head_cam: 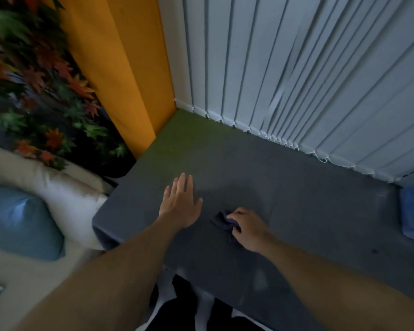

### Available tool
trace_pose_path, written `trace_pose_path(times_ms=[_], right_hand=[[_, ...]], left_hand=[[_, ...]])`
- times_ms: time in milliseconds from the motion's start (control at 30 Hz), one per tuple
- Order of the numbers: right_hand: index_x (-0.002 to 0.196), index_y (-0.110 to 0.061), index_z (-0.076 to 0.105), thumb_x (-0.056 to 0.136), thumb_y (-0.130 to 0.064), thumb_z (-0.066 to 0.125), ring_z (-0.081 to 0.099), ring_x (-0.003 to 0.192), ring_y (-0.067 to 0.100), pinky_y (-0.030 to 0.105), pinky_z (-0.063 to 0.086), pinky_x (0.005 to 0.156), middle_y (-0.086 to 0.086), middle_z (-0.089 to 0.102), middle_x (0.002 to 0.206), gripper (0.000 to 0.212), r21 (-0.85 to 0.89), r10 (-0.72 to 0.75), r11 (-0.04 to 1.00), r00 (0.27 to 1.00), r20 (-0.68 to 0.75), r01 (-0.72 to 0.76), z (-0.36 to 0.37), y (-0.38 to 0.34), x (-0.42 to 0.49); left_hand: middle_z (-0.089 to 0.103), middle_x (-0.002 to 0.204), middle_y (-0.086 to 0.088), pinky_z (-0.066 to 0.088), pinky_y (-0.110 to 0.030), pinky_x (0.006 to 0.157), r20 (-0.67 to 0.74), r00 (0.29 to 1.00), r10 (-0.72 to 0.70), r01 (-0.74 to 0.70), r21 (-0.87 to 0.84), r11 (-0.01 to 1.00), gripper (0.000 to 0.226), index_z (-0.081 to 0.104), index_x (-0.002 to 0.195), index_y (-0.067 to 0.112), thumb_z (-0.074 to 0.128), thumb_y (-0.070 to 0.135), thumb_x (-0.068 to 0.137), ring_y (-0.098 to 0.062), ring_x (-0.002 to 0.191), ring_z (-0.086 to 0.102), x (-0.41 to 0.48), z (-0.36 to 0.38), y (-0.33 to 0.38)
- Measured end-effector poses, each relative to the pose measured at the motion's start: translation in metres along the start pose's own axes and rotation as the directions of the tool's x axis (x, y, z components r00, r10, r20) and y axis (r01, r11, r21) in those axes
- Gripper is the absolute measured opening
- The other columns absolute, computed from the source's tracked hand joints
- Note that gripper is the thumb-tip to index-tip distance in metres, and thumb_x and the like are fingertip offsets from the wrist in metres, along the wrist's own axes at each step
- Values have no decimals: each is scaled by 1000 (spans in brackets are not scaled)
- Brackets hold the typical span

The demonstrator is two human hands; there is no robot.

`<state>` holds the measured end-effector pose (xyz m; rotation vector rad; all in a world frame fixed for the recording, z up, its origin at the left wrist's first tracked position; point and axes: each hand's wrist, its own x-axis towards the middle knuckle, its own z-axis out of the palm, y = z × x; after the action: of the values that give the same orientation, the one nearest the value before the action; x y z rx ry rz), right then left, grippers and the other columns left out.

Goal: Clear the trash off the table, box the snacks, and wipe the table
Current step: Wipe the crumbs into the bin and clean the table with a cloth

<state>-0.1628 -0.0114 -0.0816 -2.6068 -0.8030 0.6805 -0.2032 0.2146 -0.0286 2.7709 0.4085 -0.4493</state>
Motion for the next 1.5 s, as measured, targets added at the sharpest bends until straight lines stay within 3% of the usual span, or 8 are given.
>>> trace_pose_path(times_ms=[367,567,767,900,1033,1133,1300,1500], right_hand=[[140,-9,53,98,-12,49,43,121,22,37,42,104,3,46,132,42,248,53,968,939,-339,35,4,-77,98],[152,-23,38,95,-44,55,38,124,29,44,41,104,-1,37,152,63,0,78,997,958,-277,-81,30,-91,134],[141,-19,54,98,-23,55,47,112,30,49,47,96,7,48,133,43,-24,-158,986,899,-408,163,40,-85,175],[139,-13,56,97,-14,52,50,113,34,47,45,98,11,51,134,42,-4,-24,1000,834,-551,26,17,-74,228],[138,-14,57,96,-23,56,49,112,32,44,44,99,10,54,127,43,101,136,990,779,-612,-94,4,-80,275],[137,-15,59,94,-31,65,48,108,29,36,42,95,9,55,120,47,99,38,995,788,-615,29,16,-96,278],[134,-17,63,97,-25,60,56,105,32,44,46,88,9,61,118,38,-52,-142,989,775,-616,140,5,-69,295],[133,-22,62,97,-29,50,51,112,36,40,41,93,13,59,120,38,190,362,924,605,-709,-331,-44,-53,365]], left_hand=[[-7,168,-7,3,-44,125,29,998,-58,59,-37,998,73,-4,160,14,27,51,105,-26,155,-6,46,-12,-95],[-3,168,-6,4,-44,125,2,998,-70,70,-72,995,71,-3,160,17,26,51,105,-26,155,-5,84,-19,-133],[9,168,-5,7,-46,125,-126,992,-2,-3,-40,999,64,11,161,18,28,46,106,-33,154,2,129,-10,-172],[7,168,-4,10,-44,125,-137,991,-10,4,-44,999,61,11,161,21,24,45,107,-30,155,3,151,4,-187],[15,167,-6,22,-44,122,-233,972,-4,10,25,1000,63,17,160,18,24,46,104,-28,154,13,153,18,-188],[17,167,-7,24,-44,121,-235,972,-2,7,22,1000,63,18,160,18,25,47,104,-28,153,15,156,19,-188],[18,166,-8,25,-45,121,-225,974,-5,10,23,1000,64,19,160,17,26,46,103,-27,154,13,156,20,-189],[19,166,-7,26,-45,121,-235,972,-6,12,25,1000,63,19,160,18,28,45,103,-28,153,15,157,21,-189]])
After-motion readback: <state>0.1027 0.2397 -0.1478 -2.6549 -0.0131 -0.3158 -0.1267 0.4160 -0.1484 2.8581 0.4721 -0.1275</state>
